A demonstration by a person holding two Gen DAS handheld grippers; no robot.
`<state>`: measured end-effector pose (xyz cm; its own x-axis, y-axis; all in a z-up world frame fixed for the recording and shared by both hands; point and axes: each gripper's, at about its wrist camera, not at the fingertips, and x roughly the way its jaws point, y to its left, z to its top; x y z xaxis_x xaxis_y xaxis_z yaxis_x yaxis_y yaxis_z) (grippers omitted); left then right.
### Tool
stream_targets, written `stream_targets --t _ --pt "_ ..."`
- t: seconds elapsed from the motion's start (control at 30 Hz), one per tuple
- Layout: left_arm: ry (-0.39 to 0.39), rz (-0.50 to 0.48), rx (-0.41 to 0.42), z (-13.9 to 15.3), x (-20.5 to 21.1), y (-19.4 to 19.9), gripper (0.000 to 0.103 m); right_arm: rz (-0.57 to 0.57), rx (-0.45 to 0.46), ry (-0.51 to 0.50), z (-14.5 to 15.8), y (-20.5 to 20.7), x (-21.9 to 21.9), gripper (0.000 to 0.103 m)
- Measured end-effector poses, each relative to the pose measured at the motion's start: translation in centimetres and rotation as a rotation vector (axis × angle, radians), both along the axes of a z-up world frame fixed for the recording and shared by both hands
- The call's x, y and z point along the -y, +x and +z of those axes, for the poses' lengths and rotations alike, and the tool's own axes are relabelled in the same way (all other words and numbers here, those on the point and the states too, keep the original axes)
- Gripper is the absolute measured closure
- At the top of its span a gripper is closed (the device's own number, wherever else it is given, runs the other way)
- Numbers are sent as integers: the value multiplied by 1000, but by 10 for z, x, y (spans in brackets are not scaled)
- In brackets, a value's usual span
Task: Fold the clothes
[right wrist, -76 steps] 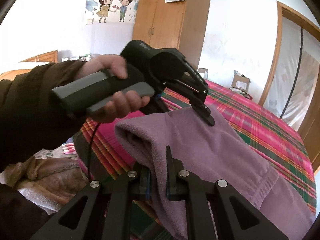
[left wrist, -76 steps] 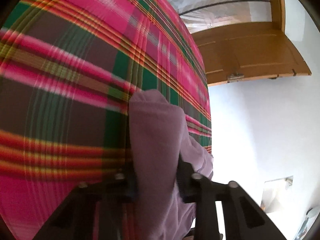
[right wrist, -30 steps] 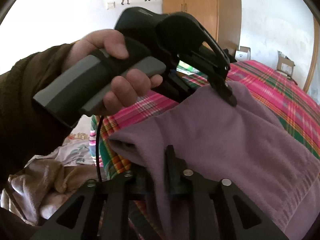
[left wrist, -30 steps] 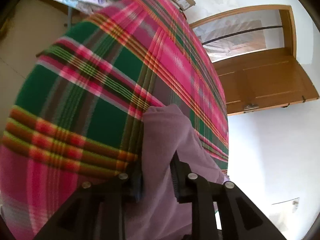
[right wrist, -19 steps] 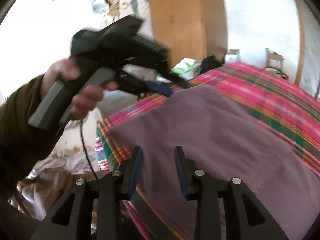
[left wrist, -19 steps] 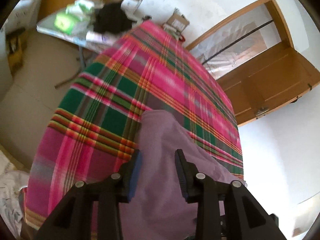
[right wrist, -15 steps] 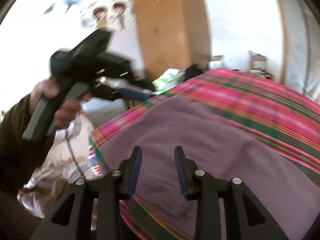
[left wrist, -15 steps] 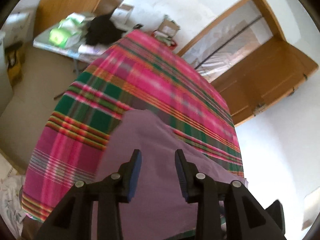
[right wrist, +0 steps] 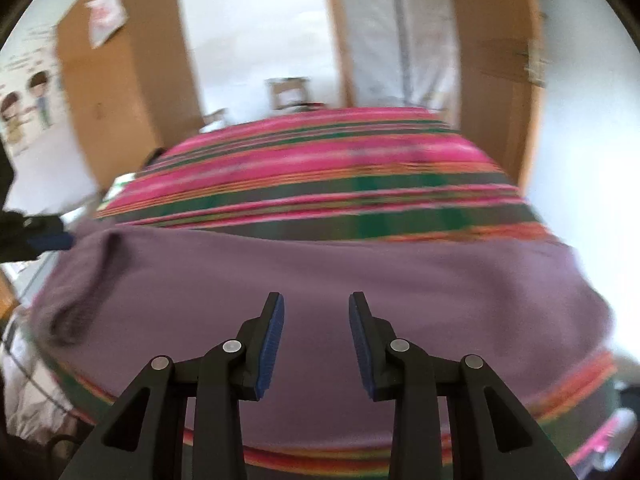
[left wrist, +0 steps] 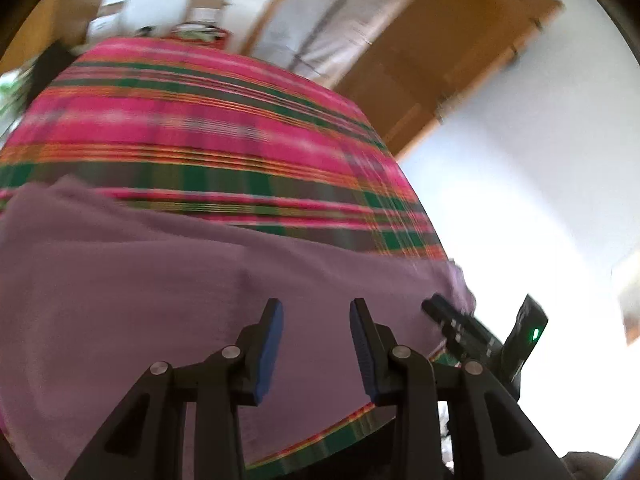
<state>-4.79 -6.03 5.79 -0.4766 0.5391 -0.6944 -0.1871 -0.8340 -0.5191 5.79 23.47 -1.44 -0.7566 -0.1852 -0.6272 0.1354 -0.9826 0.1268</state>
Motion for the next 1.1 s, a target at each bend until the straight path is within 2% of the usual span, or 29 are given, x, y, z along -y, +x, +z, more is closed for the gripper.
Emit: stream_targets --t 0.2,0.37,0.6,0.73,0.9,1.0,1.1 --pt "-65 -74 1 -18 -50 -14 68 -111 27 50 -13 6 -48 69" --pt "-53 -125 30 -30 -68 -24 68 -175 4 119 -14 13 -72 72" --pt "-54 -149 36 -36 -81 -32 68 -283 -3 147 -15 17 -111 72" --pt "-53 -184 46 -41 -93 -35 68 -346 6 103 -11 20 -135 71" --pt "-38 -209 56 -46 -106 -39 68 -382 -1 149 -6 22 -142 69" --pt "-34 -229 50 -46 -116 -40 68 -416 2 124 -5 26 -148 69" --pt "-29 -249 59 -48 -125 -44 68 -425 6 42 -7 35 -159 67"
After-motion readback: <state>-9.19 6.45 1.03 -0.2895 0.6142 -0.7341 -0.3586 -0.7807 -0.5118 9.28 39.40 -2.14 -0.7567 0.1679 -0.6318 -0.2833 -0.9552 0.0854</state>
